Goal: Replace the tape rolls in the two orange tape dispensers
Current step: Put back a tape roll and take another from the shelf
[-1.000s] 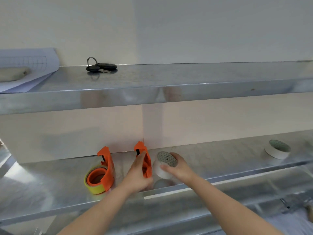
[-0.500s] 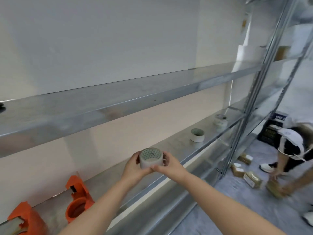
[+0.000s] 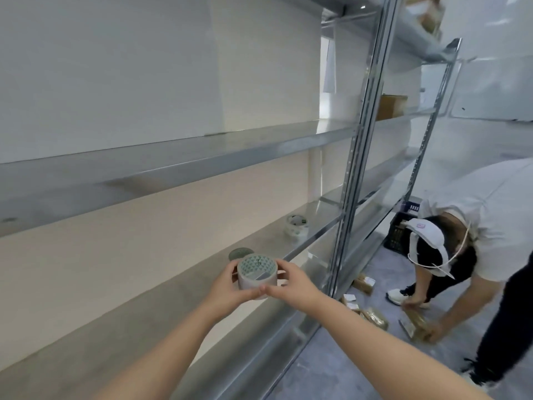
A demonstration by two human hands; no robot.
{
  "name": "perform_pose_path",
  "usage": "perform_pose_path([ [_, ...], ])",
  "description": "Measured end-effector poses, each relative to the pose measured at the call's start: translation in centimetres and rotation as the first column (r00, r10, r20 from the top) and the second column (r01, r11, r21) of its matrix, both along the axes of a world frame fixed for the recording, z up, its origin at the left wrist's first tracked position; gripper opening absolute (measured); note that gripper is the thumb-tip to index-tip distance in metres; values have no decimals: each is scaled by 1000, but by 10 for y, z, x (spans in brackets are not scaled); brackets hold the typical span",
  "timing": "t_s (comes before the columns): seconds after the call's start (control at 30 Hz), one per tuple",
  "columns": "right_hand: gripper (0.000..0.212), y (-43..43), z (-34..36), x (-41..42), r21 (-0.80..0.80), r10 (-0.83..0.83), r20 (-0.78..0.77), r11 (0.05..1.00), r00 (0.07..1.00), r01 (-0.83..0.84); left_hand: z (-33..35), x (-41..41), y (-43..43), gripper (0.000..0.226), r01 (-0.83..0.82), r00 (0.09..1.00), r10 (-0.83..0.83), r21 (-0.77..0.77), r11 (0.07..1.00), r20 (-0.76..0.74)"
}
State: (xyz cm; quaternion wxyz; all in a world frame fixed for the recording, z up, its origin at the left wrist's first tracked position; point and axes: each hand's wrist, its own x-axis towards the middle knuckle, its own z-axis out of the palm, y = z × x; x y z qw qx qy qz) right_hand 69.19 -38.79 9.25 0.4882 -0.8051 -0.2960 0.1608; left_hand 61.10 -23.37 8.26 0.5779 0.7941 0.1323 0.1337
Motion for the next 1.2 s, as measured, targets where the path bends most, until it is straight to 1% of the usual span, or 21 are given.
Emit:
perform_pose_path([
  [0.1,71,-12,-1,54,-71,19,26,997,999,-17,-5,49,-14,84,-40,998,41,22,999,-49],
  [0.13,74,-12,-1,71,-102,38,38,994,999,-34,-6,64,-15,86,-57,996,59,38,998,-63],
  [0.23,75,-6,-4,115,-143,91,20,986,996,-87,-10,103,-13,96,-101,990,105,51,994,-90],
  [0.3,74,-1,-8,136,-138,96,-2,986,995,-95,-11,122,-11,102,-112,986,123,96,989,-115],
  [0.43,80,15,-27,188,-179,117,-34,976,993,-121,-25,172,-4,84,-124,982,146,175,977,-120],
  [0.5,73,25,-36,215,-180,126,-37,975,991,-130,-32,197,0,74,-136,979,164,211,968,-121],
  [0.57,74,35,-43,239,-184,119,-45,975,992,-125,-39,224,7,73,-161,969,202,252,954,-143],
  [0.67,74,50,-60,269,-212,136,-31,967,990,-140,-57,256,17,83,-190,936,266,302,934,-233],
  [0.73,71,57,-68,283,-232,144,-39,961,989,-149,-68,273,23,88,-182,904,300,362,914,-306],
  [0.83,67,62,-78,298,-252,182,-25,950,983,-182,-80,287,25,92,-126,849,351,495,860,-395],
  [0.93,63,66,-84,308,-261,238,-50,934,970,-243,-86,293,27,97,-85,794,418,600,795,-441],
  [1.07,55,67,-88,314,-260,306,-80,912,949,-316,-88,293,25,93,-28,766,456,686,727,-452],
  [1.13,59,64,-87,316,-311,342,-76,884,937,-348,-86,293,20,93,2,747,465,701,714,-476],
  [1.2,71,61,-83,320,-338,388,-91,854,917,-395,-83,296,16,99,20,719,461,678,735,-521],
])
